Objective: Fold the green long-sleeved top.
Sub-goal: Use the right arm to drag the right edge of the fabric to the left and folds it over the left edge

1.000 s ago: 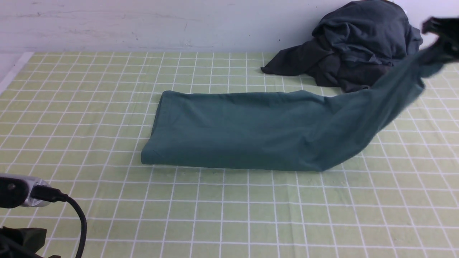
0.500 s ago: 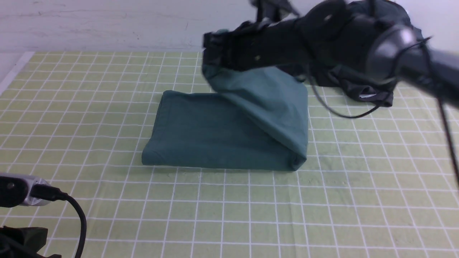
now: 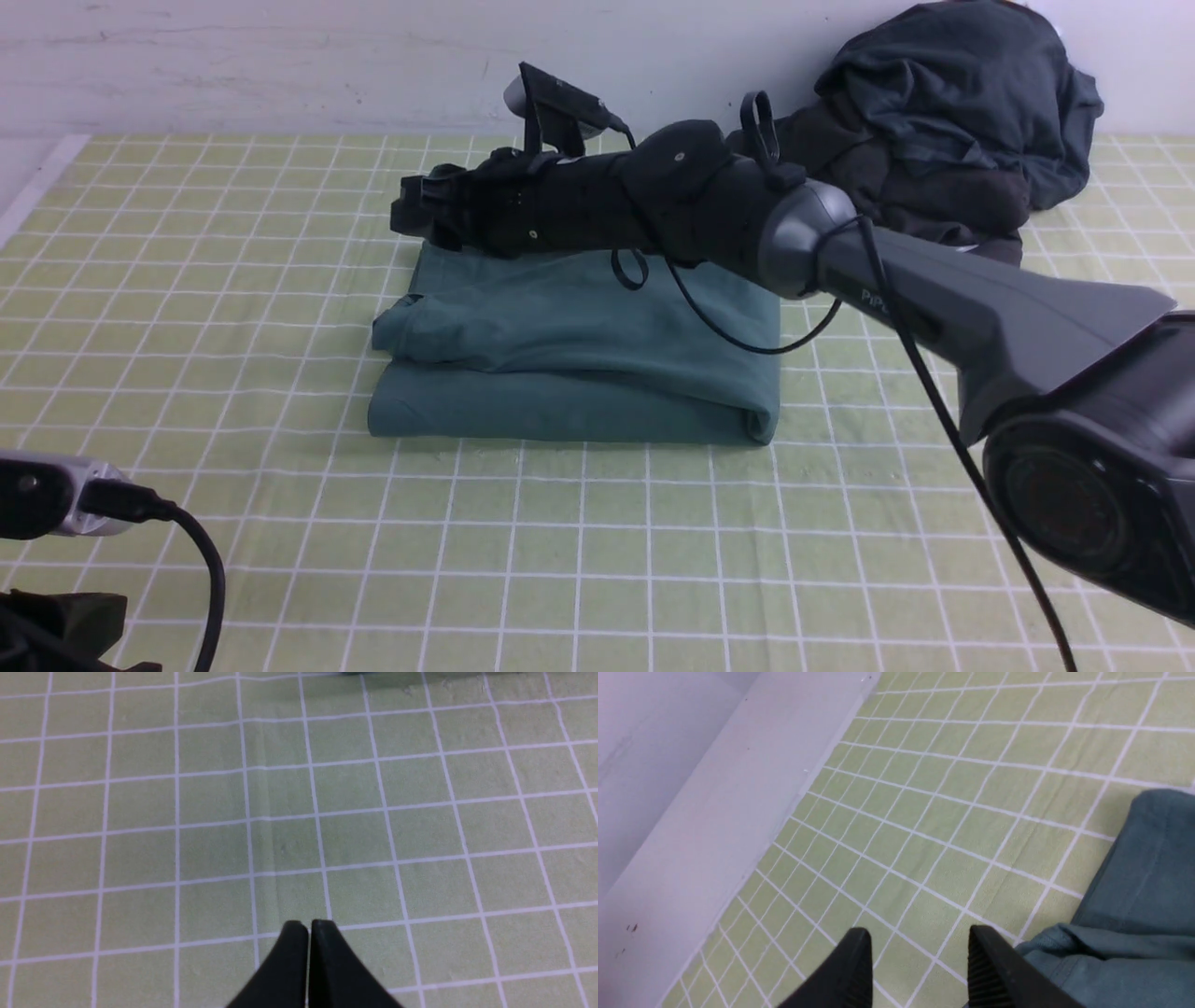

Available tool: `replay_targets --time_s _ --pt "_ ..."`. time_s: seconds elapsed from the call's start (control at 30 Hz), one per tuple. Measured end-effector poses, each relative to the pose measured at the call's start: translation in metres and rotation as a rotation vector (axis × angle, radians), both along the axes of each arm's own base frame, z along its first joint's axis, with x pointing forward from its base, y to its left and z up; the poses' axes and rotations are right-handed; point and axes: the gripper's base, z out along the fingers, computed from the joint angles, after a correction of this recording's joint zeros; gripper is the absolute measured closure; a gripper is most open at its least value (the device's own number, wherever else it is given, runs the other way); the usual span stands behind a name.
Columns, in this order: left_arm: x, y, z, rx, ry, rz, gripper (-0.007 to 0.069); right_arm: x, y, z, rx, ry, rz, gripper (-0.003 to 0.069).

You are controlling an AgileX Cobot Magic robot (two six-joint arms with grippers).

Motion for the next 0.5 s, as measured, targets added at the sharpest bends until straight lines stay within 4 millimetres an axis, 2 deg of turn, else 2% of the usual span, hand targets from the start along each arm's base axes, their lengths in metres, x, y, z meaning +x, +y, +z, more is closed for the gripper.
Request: replay_targets --time_s 0.1,0.2,0.23,0.33,0.4,0.47,0.5 --pt "0.001 0.0 0.001 -0.005 -0.008 0.0 0.0627 0.001 0.0 -0.01 -0.042 -0.011 0.009 0.0415" --pt "0.001 0.0 0.001 -0.006 -0.014 0.0 0.0627 0.003 0.003 -0.03 -0.072 0.011 0.015 0.0493" --pt "0.001 0.0 0.001 -0.006 -0.014 0.0 0.0627 0.003 0.006 -0.047 -0.089 0.031 0.017 0.0542" --pt "0.001 0.0 0.001 -0.006 -0.015 0.0 0.0627 0.0 0.012 -0.07 -0.12 0.056 0.035 0.0629" --pt "0.001 0.0 0.001 -0.006 -0.015 0.0 0.0627 -0.003 0.014 -0.076 -0.131 0.077 0.065 0.0658" --pt "0.001 0.0 0.001 -0.007 -0.015 0.0 0.0627 -0.004 0.012 -0.069 -0.125 0.092 0.083 0.0664" --pt "0.001 0.0 0.001 -0.006 -0.016 0.0 0.0627 -0.005 0.007 -0.054 -0.127 0.091 0.104 0.0668"
